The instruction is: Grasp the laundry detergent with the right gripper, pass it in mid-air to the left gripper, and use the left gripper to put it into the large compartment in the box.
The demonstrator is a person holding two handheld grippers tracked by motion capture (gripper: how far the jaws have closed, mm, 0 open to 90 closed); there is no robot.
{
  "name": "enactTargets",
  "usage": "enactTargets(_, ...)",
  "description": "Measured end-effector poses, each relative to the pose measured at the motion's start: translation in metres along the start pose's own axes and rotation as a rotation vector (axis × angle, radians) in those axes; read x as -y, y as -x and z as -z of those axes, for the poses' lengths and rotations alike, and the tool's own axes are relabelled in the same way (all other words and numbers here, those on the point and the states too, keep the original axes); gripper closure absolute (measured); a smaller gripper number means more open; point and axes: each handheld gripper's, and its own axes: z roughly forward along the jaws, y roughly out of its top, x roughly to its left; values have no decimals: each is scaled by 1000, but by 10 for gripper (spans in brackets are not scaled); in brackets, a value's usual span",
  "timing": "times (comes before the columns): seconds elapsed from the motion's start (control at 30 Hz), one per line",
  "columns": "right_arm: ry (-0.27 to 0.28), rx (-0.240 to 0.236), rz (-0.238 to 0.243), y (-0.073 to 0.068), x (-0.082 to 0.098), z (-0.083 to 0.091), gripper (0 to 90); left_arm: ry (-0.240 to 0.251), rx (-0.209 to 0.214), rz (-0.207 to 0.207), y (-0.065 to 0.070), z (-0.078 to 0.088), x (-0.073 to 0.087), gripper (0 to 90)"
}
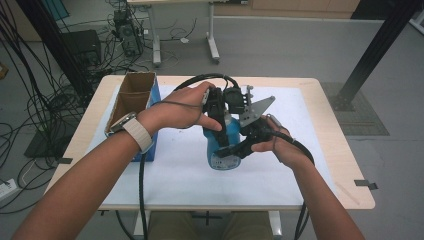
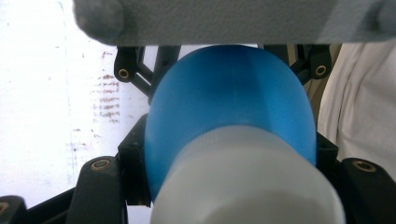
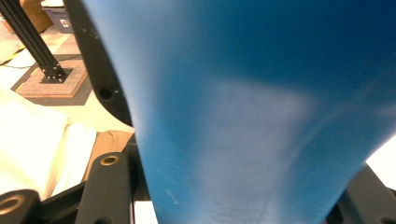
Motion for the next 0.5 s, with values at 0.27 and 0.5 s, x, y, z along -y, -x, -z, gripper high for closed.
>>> enactTargets(0.27, 6, -5, 0, 0, 0, 0, 427, -1, 0, 1, 0, 0, 0, 375)
enactTargets(0.5, 1, 34, -63, -1, 7, 5, 111, 2, -14, 12, -1, 2, 1, 374)
